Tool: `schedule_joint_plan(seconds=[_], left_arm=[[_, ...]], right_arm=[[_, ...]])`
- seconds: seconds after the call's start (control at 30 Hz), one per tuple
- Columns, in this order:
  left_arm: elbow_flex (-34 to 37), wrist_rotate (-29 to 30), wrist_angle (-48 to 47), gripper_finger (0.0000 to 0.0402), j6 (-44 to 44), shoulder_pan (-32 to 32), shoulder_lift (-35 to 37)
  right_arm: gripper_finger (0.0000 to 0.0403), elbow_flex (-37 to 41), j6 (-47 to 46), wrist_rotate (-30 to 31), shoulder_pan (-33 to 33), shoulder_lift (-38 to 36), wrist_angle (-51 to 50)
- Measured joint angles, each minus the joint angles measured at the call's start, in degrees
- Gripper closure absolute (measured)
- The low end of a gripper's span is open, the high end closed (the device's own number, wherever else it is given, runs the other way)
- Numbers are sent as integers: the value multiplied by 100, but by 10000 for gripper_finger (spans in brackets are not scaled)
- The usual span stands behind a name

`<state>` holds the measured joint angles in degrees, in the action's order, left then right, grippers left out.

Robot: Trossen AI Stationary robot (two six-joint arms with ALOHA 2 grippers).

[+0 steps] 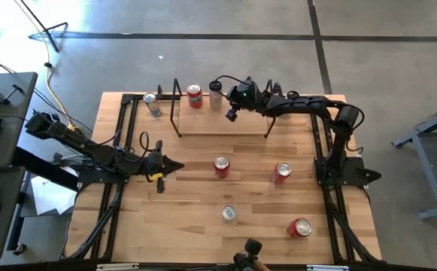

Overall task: Place canned beverage on shelf
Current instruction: Put the bottom white yellow soda can on the shelf

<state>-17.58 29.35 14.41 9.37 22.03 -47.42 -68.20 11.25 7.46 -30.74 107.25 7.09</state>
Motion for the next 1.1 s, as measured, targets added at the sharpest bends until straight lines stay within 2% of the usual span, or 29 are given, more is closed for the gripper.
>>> schedule_joint_plan(seconds=[0.13, 0.3, 0.53, 0.8, 1.1], left_arm=[[0, 19, 0, 401, -2, -115, 0], [0, -56, -2, 402, 2, -260, 1], [0, -71, -2, 402, 0, -263, 1], [0, -71, -10, 402, 2, -263, 1], [0, -71, -14, 401, 40, -261, 0]], right_arm=[[403, 1, -30, -24, -11, 43, 234], [403, 1, -60, -466, -13, 50, 505], [403, 2, -77, -759, -13, 54, 528], [403, 2, -42, -753, 2, 34, 32], [403, 1, 112, -749, 2, 22, 27]])
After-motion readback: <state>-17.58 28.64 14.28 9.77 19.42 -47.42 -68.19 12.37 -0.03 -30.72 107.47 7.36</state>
